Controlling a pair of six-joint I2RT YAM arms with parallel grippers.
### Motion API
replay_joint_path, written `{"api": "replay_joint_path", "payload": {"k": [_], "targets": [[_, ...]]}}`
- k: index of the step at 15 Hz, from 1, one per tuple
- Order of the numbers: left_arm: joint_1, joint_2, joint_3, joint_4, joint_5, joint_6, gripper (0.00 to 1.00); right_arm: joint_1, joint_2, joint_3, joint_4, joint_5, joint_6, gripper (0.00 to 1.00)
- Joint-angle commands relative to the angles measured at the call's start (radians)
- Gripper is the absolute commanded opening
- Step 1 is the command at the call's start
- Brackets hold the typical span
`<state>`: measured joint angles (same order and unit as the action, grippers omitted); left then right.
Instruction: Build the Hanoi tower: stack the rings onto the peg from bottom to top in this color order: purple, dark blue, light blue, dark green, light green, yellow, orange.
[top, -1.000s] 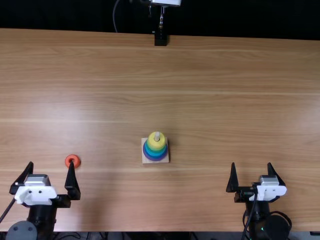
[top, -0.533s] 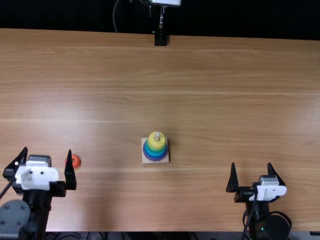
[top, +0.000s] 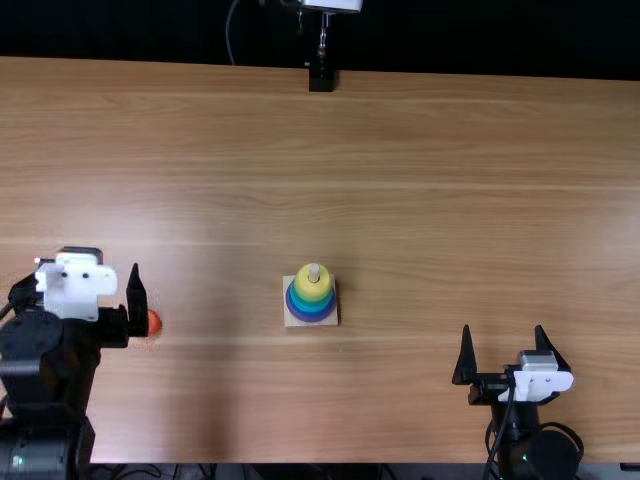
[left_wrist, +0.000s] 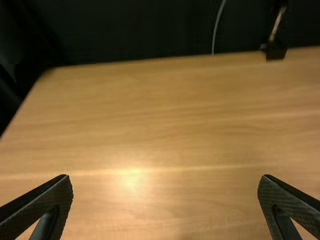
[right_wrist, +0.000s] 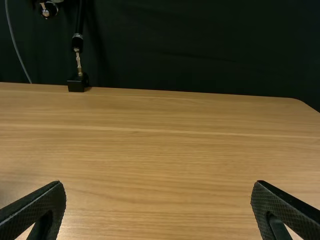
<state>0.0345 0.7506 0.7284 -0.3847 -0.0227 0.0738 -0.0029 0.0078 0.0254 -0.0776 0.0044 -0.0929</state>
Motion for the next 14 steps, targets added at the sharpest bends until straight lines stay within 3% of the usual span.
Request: {"api": "replay_joint_path", "payload": {"k": [1,3,6,14], "targets": [[0.013,0.099,0.045,-0.009,-0.010,-0.052,1.00,-0.012,-0.008,-0.007,-0.008,0.012,-0.001,1.00],[0.013,0.213,0.078,-0.018,-0.014,-0.092,1.00,-0.012,-0.008,-0.007,-0.010,0.012,-0.001,1.00],[0.015,0.378,0.097,-0.059,0.001,-0.092,1.00,-0.012,-0.008,-0.007,-0.010,0.012,-0.001,1.00],[0.005,0.688,0.198,-0.333,-0.001,-0.083,1.00,-0.012,-0.008,-0.007,-0.010,0.012,-0.001,1.00]]}}
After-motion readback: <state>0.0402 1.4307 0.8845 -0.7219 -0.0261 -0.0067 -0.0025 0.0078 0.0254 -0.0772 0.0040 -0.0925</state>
